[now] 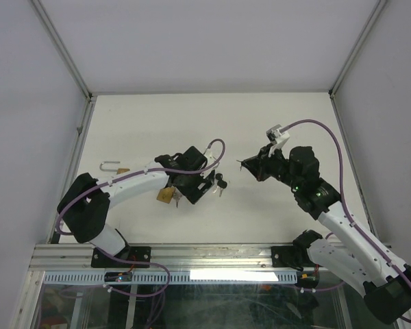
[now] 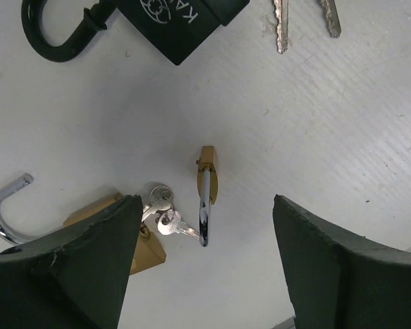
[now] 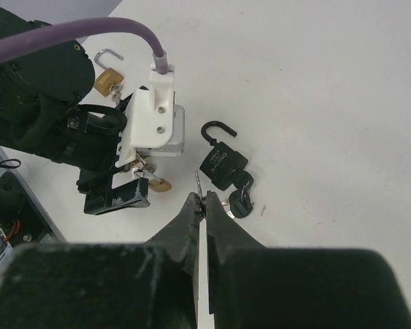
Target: Unlock with the key
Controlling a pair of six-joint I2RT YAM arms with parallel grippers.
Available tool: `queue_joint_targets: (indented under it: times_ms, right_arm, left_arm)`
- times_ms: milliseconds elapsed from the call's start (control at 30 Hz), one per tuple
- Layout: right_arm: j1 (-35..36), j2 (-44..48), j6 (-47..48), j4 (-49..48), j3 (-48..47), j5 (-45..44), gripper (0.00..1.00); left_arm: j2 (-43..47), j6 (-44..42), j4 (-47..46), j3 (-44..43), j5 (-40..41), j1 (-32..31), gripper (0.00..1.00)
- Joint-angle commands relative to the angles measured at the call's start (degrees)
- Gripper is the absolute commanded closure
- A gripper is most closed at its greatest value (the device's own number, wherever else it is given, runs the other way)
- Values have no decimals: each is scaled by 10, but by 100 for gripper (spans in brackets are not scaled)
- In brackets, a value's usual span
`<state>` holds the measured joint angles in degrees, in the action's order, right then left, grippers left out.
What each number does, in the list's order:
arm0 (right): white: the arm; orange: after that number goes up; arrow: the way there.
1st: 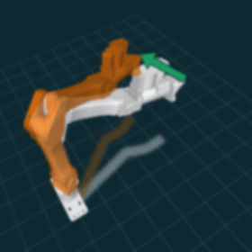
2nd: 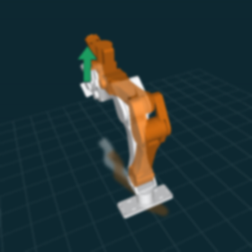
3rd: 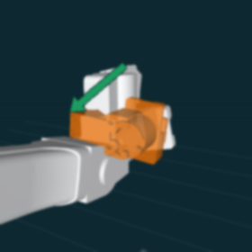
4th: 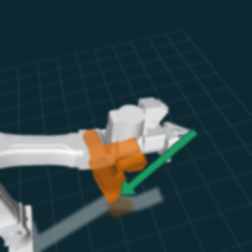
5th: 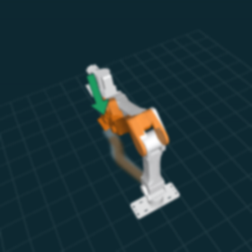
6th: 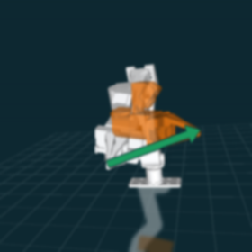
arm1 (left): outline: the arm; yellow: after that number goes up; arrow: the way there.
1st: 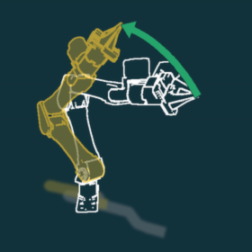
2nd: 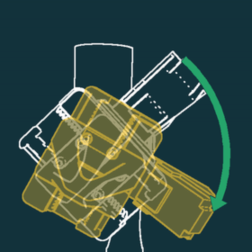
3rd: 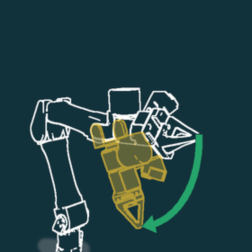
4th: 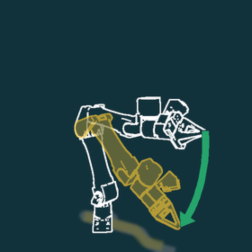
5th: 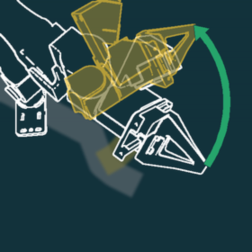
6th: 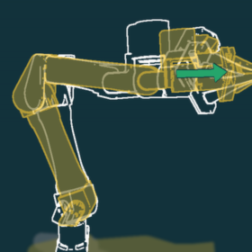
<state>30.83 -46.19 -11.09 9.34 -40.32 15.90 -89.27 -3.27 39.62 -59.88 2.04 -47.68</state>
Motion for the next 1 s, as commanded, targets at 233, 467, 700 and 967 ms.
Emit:
queue_joint_targets:
  times_ms: [233,467,700,967]
  right_arm:
    - [-1,21,-1,-19,11,-7,100]
    - [-2,19,11,-19,7,-8,100]
    - [-2,19,26,-12,-1,-6,100]
    - [-4,18,45,-5,-15,-1,100]
  left_arm:
    - [-49,50,-65,-2,66,-11,46]
    - [-50,50,-71,9,55,-11,60]
    - [-53,54,-61,11,22,-11,72]
    - [-50,58,-60,17,21,-11,67]
